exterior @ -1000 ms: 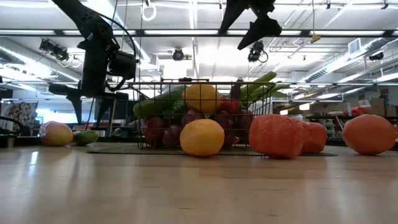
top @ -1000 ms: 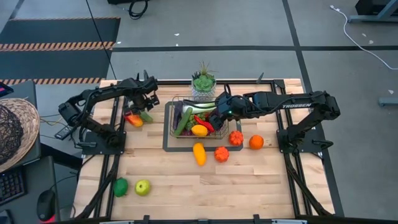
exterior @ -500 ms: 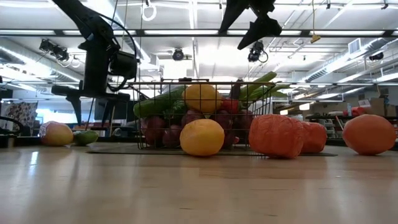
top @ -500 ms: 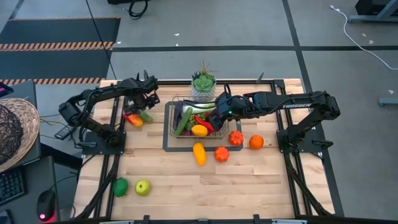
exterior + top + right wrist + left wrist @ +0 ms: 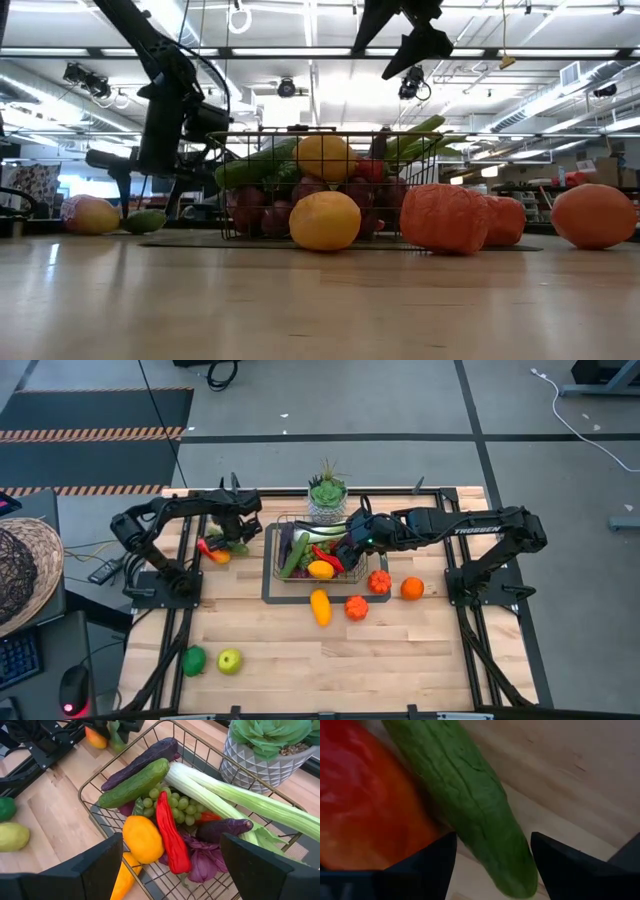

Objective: Build produce basket
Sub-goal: Put the cucumber into the wire basket

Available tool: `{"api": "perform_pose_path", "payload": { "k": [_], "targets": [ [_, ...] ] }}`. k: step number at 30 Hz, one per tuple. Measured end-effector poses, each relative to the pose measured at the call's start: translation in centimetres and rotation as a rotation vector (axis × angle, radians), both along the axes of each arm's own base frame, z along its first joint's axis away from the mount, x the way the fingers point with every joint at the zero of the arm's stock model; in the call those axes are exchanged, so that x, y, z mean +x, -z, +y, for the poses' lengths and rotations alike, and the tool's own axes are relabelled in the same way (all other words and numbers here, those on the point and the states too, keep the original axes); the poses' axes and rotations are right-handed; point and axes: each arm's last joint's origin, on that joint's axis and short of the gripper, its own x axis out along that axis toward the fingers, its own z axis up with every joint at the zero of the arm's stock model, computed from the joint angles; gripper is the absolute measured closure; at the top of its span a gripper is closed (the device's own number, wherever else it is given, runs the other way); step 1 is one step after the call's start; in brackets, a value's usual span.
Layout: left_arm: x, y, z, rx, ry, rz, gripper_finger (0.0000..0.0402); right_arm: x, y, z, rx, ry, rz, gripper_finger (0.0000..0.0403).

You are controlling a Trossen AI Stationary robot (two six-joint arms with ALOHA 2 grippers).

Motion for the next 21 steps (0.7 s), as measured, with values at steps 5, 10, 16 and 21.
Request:
{"api": "perform_pose_path", "payload": {
  "k": [5,10,16,21],
  "targets": [
    [0.8,0.9,0.5,-0.011,0.057,-0.074,0.015,0.0,0.0,0.0,-0.013,-0.015,0.006,0.0069],
    [2.1,1.7,0.3,-0.046,0.159,-0.153,0.0175,0.0,0.0,0.0,-0.028,-0.033,0.015,0.0069],
    [3.0,1.8,-0.8,-0.042,0.312,-0.146,0.0218,0.0,0.0,-0.1,-0.038,-0.041,0.021,0.0069],
    [3.5,1.8,-1.5,-0.045,0.448,-0.145,0.0251,0.0,0.5,-0.1,-0.04,-0.04,0.028,0.0069]
  ]
}}
